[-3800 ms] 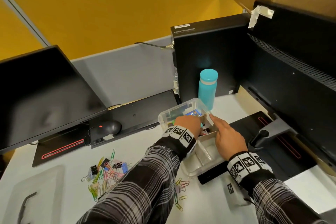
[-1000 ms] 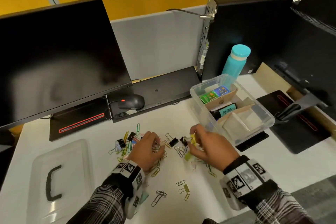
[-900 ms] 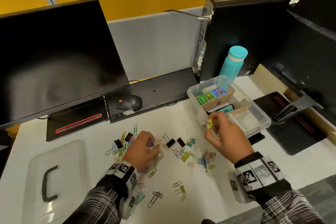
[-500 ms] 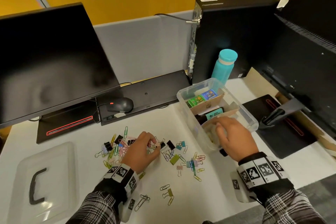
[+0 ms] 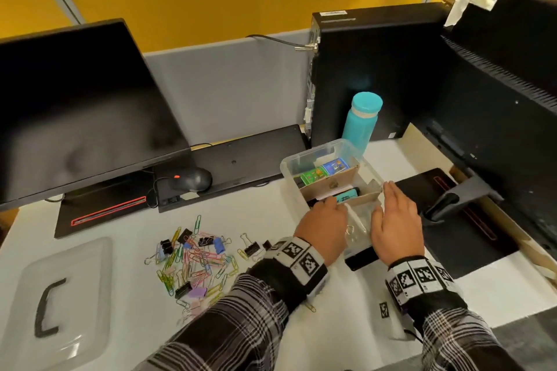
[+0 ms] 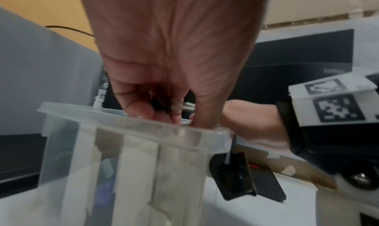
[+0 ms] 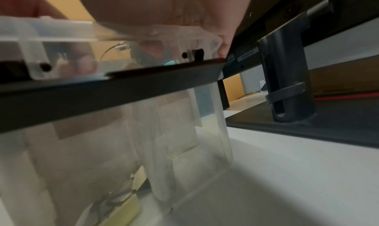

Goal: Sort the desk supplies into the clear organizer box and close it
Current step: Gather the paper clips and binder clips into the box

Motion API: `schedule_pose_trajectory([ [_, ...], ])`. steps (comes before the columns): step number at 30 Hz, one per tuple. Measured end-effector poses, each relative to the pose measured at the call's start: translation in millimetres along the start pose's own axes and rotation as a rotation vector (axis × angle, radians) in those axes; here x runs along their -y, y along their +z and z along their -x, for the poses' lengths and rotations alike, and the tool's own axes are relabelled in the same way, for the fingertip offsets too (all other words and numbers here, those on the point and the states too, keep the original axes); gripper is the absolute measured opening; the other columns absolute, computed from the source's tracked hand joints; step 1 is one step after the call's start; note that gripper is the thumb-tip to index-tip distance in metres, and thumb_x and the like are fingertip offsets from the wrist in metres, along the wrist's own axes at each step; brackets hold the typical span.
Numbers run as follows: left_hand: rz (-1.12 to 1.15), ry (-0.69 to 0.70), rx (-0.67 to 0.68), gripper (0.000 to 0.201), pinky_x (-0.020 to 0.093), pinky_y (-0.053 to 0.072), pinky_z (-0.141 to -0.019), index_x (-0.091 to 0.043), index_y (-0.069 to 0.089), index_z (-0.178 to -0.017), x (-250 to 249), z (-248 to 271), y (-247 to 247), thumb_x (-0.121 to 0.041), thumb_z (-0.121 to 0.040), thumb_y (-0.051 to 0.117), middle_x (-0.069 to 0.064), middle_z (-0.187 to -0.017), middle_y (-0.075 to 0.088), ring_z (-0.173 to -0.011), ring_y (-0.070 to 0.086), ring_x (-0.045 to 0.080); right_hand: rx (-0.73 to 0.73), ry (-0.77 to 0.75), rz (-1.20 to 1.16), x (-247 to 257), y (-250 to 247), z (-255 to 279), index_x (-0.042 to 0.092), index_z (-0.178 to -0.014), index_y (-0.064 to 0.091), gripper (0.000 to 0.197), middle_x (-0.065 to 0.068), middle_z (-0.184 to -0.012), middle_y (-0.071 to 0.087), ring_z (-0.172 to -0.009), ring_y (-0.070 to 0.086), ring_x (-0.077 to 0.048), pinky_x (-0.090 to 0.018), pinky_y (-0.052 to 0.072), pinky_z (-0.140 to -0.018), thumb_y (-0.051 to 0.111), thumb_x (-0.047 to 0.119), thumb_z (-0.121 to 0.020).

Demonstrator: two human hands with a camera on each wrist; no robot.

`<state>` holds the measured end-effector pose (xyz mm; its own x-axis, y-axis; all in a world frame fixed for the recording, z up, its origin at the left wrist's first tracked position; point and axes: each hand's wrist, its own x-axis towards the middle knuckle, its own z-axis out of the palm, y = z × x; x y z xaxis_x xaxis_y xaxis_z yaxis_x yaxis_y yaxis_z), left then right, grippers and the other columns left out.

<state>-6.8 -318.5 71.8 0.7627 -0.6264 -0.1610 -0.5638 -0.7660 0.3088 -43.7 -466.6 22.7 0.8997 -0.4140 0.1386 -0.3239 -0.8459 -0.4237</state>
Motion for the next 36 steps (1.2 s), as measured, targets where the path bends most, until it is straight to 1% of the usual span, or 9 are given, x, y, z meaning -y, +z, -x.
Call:
schedule_pose_trajectory([
  [7,0.177,0.042,0.038,0.043,0.037,0.048,-0.094,-0.018,0.05,-0.127,11,1,-13,-0.022,-0.087,0.063,0.005,-0.13,0.045,-0.109,0.056,0.025,-0.008,-0.014,-0.013,-3,2,-1,0.008,-0.144,0.032,0.053,-0.012,-0.149,0.035,-0.13,0.037,-0.03,-0.044,0.033,-0.106,0.035,0.026,-0.094],
  [10,0.411,0.074,-0.153,0.026,0.025,0.049,-0.09,-0.024,0.058,-0.117,38,19,-27,-0.026,-0.091,0.059,-0.008,-0.12,0.052,-0.101,0.057,0.008,0.006,-0.013,-0.009,-3,1,-1,0.008,-0.142,0.033,0.057,-0.012,-0.149,0.036,-0.13,0.037,-0.03,-0.046,0.033,-0.108,0.029,0.032,-0.092],
  [13,0.477,-0.079,-0.292,0.019,0.022,0.051,-0.085,-0.031,0.058,-0.109,89,39,-21,-0.024,-0.092,0.057,-0.014,-0.114,0.053,-0.095,0.058,0.001,-0.031,-0.053,0.023,3,-3,3,0.011,-0.142,0.034,0.057,-0.009,-0.15,0.033,-0.137,0.029,-0.028,-0.05,0.019,-0.115,0.026,0.036,-0.091],
  [17,0.341,-0.38,-0.027,0.027,0.027,0.05,-0.089,-0.031,0.055,-0.115,150,64,9,-0.025,-0.09,0.061,-0.007,-0.125,0.053,-0.102,0.057,0.008,-0.065,-0.394,-0.095,47,-16,21,0.019,-0.133,0.043,0.044,-0.004,-0.146,0.038,-0.14,0.023,-0.021,-0.042,0.013,-0.115,0.038,0.029,-0.091],
  [20,0.19,-0.324,0.076,0.043,0.028,0.043,-0.099,-0.031,0.049,-0.13,163,72,31,-0.022,-0.089,0.06,-0.01,-0.136,0.045,-0.118,0.05,0.012,0.028,-0.713,-0.163,88,-2,40,0.019,-0.124,0.049,0.037,-0.002,-0.137,0.048,-0.132,0.034,-0.018,-0.036,0.025,-0.11,0.041,0.026,-0.089],
  [22,0.174,-0.271,0.109,0.052,0.031,0.039,-0.103,-0.033,0.044,-0.135,163,73,41,-0.015,-0.089,0.057,-0.01,-0.141,0.043,-0.124,0.045,0.014,0.188,-0.801,-0.189,107,22,51,0.018,-0.124,0.048,0.037,-0.001,-0.134,0.049,-0.126,0.038,-0.015,-0.03,0.036,-0.108,0.043,0.021,-0.087],
  [27,0.057,-0.219,0.182,0.056,0.036,0.041,-0.102,-0.032,0.038,-0.14,167,75,51,-0.014,-0.089,0.055,-0.006,-0.142,0.043,-0.125,0.04,0.019,0.622,-0.554,-0.039,116,93,55,0.013,-0.143,0.029,0.057,-0.002,-0.151,0.025,-0.134,0.03,-0.02,-0.03,0.033,-0.109,0.049,0.01,-0.089],
  [30,-0.02,-0.185,0.179,0.048,0.037,0.044,-0.097,-0.027,0.043,-0.137,170,77,51,-0.014,-0.092,0.051,-0.003,-0.141,0.043,-0.123,0.041,0.022,0.654,-0.626,0.1,111,118,54,0.012,-0.142,0.029,0.069,-0.004,-0.148,0.03,-0.129,0.034,-0.025,-0.036,0.036,-0.105,0.061,0.006,-0.08],
  [36,-0.061,-0.144,0.175,0.035,0.039,0.047,-0.089,-0.021,0.05,-0.124,180,81,49,-0.026,-0.09,0.054,0.001,-0.126,0.047,-0.113,0.046,0.022,0.578,-0.627,0.062,113,122,47,0.013,-0.119,0.05,0.036,-0.005,-0.124,0.043,-0.113,0.043,-0.023,-0.032,0.044,-0.086,0.053,0.004,-0.084],
])
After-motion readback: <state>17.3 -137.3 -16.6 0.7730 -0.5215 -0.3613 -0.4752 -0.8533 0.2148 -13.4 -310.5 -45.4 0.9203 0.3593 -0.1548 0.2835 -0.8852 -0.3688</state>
